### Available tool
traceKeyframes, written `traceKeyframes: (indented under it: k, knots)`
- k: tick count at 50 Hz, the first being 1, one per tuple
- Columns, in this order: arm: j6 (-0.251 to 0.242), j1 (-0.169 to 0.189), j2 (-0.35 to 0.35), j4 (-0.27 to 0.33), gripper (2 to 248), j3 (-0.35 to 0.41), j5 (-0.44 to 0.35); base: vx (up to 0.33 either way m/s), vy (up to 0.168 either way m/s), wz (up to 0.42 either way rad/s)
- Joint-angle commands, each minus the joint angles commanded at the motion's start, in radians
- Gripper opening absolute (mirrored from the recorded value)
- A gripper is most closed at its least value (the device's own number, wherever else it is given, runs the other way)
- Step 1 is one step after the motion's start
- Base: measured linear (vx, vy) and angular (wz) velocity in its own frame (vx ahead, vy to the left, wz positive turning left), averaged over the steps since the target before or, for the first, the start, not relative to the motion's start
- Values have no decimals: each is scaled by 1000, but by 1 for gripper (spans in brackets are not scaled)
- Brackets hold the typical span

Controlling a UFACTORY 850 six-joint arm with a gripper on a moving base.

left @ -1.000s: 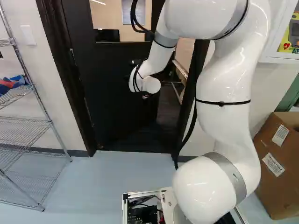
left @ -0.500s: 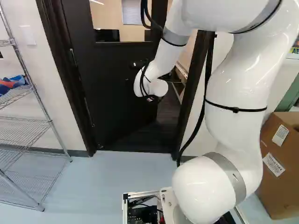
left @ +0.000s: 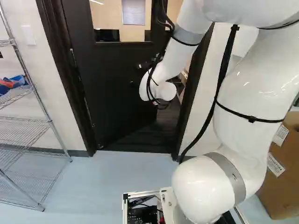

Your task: Open the door and move inside

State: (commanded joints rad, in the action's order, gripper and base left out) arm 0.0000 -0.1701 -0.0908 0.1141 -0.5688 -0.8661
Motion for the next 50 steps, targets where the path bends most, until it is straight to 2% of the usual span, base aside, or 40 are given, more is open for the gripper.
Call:
traceKeyframes:
  k: [24, 50]
  knots:
    - [0, 57, 109, 0, 247, 113, 0, 0, 0, 0]
    - [0, 138, 217, 0, 247, 218, 0, 0, 0, 0]
